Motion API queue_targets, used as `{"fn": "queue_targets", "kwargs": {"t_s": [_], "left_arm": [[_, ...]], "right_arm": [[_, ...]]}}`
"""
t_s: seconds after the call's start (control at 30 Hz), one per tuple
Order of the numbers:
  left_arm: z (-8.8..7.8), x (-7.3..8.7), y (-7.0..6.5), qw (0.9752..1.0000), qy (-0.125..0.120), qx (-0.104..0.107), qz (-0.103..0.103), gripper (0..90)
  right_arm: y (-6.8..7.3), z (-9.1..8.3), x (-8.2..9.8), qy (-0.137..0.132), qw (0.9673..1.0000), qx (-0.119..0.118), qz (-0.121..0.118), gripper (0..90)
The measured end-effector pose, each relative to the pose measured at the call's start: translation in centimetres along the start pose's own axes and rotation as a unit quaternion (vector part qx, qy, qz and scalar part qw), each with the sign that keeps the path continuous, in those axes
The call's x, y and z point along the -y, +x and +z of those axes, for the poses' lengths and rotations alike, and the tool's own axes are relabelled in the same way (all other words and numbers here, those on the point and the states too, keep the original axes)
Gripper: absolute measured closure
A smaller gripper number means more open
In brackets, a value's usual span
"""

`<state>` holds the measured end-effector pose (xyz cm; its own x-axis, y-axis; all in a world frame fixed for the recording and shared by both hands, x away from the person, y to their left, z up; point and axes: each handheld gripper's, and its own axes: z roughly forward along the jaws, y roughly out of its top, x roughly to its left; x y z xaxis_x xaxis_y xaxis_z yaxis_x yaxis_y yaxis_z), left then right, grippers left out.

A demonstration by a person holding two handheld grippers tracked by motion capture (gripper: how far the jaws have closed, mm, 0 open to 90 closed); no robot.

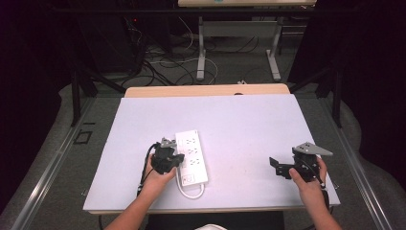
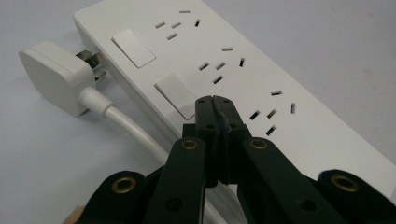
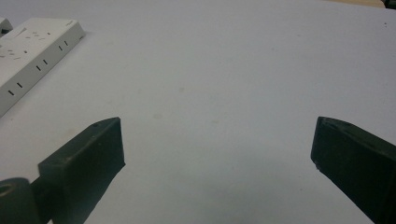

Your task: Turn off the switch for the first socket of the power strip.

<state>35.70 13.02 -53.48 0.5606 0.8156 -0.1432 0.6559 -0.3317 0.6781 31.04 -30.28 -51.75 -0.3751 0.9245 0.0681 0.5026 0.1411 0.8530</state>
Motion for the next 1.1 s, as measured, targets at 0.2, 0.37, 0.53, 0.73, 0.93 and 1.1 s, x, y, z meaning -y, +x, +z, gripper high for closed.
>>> {"fn": "queue_targets", "kwargs": {"t_s": [0.2, 0.37, 0.53, 0.73, 0.93, 1.1], "left_arm": [[0.0, 0.03, -0.02, 1.0, -0.001, 0.001, 0.0, 90.0], [0.01, 0.02, -0.04, 1.0, -0.001, 0.0, -0.002, 90.0], [0.0, 0.05, -0.11, 1.0, -0.002, -0.001, 0.0, 90.0], [0.03, 0.03, -0.19, 1.0, -0.003, -0.002, 0.002, 90.0], [0.01, 0.02, -0.2, 1.0, -0.002, -0.002, 0.001, 89.9], [-0.12, 0.02, -0.18, 1.0, -0.004, -0.003, 0.003, 89.6]], "right_arm": [[-0.04, 0.02, 0.0, -0.001, 1.0, 0.0, -0.003, 2.4], [-0.12, 0.01, 0.09, -0.004, 1.0, 0.002, 0.0, 2.4], [-0.15, 0.01, 0.03, -0.006, 1.0, 0.002, 0.0, 2.4], [-0.05, 0.04, 0.03, 0.001, 1.0, -0.001, 0.001, 2.4], [-0.06, -0.04, 0.03, -0.003, 1.0, 0.003, -0.001, 2.4], [-0.03, 0.01, 0.03, -0.001, 1.0, -0.001, 0.0, 2.5]]}}
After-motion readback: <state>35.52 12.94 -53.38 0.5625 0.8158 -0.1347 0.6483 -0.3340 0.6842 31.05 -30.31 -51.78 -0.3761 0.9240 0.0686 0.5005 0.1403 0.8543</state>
